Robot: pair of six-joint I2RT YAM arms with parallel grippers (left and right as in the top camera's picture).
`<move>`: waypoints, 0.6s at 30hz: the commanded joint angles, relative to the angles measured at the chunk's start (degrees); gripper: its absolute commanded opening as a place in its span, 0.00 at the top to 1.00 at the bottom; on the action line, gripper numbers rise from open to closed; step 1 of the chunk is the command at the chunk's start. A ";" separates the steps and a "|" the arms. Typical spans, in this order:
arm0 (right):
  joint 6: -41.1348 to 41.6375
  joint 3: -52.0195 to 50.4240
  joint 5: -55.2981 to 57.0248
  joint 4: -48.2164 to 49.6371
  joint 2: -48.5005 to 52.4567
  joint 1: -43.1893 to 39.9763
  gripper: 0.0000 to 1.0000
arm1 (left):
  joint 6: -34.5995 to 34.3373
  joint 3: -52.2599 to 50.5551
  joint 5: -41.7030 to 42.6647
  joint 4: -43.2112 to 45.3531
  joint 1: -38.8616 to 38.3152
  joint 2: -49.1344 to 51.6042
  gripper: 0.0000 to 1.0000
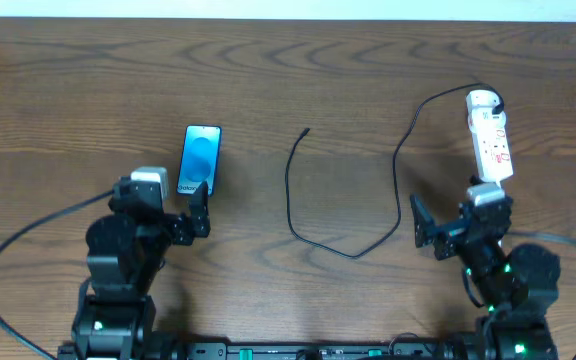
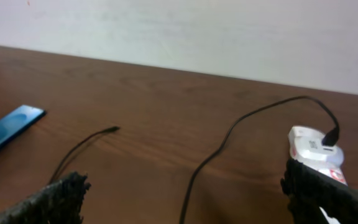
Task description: Plug charger to phone and switch on socket
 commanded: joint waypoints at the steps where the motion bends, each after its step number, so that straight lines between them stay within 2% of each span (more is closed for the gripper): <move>1: 0.68 6.29 -1.81 -2.58 5.73 0.20 0.01 | -0.59 5.35 2.69 -1.68 -0.28 3.69 0.02; 11: 0.68 22.91 -6.12 -15.37 22.21 0.20 0.01 | -0.81 22.43 4.20 -14.51 -0.17 18.36 0.02; 18: 0.66 31.74 -6.47 -23.98 30.32 0.20 0.01 | -0.79 36.35 10.71 -25.46 2.84 32.24 0.02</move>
